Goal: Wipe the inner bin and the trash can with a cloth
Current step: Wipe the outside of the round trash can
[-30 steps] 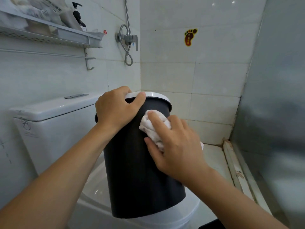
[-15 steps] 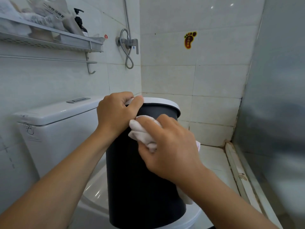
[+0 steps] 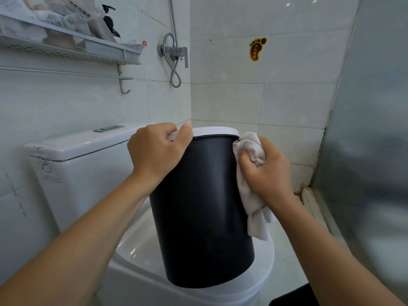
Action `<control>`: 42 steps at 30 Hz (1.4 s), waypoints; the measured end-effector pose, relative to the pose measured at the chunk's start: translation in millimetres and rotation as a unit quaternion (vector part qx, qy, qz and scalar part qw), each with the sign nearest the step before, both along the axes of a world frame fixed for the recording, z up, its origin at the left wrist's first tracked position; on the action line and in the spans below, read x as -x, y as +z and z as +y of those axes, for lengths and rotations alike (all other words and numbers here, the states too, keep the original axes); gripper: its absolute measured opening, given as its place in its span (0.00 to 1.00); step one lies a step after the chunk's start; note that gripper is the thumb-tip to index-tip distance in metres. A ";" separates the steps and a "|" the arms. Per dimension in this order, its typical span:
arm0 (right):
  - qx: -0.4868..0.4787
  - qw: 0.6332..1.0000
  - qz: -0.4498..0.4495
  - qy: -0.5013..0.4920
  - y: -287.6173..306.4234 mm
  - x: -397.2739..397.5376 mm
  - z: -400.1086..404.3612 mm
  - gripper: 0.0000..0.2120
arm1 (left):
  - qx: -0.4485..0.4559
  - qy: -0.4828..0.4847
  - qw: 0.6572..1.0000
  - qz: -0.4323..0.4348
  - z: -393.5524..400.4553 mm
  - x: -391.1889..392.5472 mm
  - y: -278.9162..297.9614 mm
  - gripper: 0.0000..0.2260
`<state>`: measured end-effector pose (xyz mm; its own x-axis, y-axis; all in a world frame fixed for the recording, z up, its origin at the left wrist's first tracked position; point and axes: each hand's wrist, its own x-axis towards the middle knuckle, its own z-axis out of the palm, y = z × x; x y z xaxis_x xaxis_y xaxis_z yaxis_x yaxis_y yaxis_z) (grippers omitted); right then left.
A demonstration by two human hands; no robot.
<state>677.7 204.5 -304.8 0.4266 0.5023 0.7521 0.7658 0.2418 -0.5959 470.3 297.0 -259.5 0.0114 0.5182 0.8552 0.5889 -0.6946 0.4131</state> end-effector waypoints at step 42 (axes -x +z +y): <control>0.021 0.980 0.183 0.068 -26.4 -8.0 8.1 0.03 | 0.015 -0.118 0.991 -0.057 22.3 22.1 -4.8 0.23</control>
